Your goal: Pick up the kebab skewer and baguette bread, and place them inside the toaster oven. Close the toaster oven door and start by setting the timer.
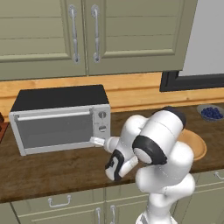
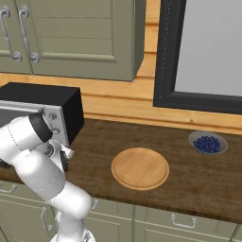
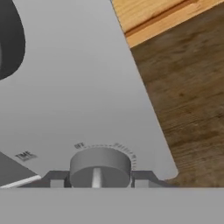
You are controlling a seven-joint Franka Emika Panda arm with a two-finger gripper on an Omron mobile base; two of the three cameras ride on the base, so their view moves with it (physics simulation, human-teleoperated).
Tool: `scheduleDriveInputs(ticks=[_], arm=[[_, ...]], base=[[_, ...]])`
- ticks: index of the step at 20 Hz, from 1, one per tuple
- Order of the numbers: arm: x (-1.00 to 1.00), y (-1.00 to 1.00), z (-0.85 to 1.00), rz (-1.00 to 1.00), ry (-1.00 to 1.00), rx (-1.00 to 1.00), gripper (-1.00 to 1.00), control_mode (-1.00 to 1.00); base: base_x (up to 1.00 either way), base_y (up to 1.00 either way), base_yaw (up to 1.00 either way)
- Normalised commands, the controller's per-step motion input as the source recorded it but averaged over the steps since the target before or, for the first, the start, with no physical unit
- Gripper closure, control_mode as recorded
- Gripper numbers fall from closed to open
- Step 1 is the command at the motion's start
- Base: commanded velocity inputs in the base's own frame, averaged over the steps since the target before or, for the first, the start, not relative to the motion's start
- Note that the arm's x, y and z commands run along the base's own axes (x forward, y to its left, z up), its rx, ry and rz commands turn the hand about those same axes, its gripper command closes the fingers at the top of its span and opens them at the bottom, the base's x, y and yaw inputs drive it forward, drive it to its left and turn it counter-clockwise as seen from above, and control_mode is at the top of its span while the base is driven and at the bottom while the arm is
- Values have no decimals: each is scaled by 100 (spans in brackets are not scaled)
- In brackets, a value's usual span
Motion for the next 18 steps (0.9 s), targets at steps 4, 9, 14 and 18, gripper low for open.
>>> scheduleDriveInputs(ticks=[4, 9, 14, 18], arm=[[0, -22, 0, 0, 0, 20, 100, -100], [0, -29, 0, 0, 0, 21, 100, -100], [0, -29, 0, 0, 0, 22, 100, -100], [0, -23, 0, 0, 0, 23, 100, -100]], base=[[0, 0, 0], [0, 0, 0], [0, 0, 0], [0, 0, 0]])
